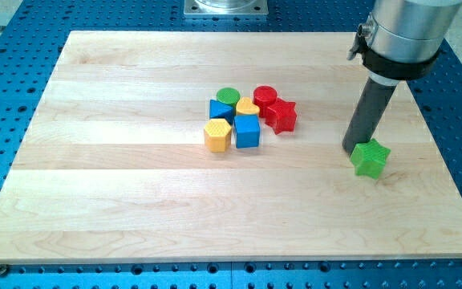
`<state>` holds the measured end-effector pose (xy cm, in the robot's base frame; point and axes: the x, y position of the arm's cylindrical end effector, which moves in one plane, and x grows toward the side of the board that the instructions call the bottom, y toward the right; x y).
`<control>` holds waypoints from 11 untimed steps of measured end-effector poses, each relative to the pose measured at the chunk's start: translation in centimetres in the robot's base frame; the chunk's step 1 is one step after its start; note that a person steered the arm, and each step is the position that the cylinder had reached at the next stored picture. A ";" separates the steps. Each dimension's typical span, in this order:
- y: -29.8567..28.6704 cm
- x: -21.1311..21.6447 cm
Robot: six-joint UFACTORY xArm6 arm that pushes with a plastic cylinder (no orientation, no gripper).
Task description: Place the red blocks diagonally to each other
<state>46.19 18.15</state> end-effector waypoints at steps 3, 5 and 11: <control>-7.0 -1.3; -13.1 -4.2; -6.3 -9.0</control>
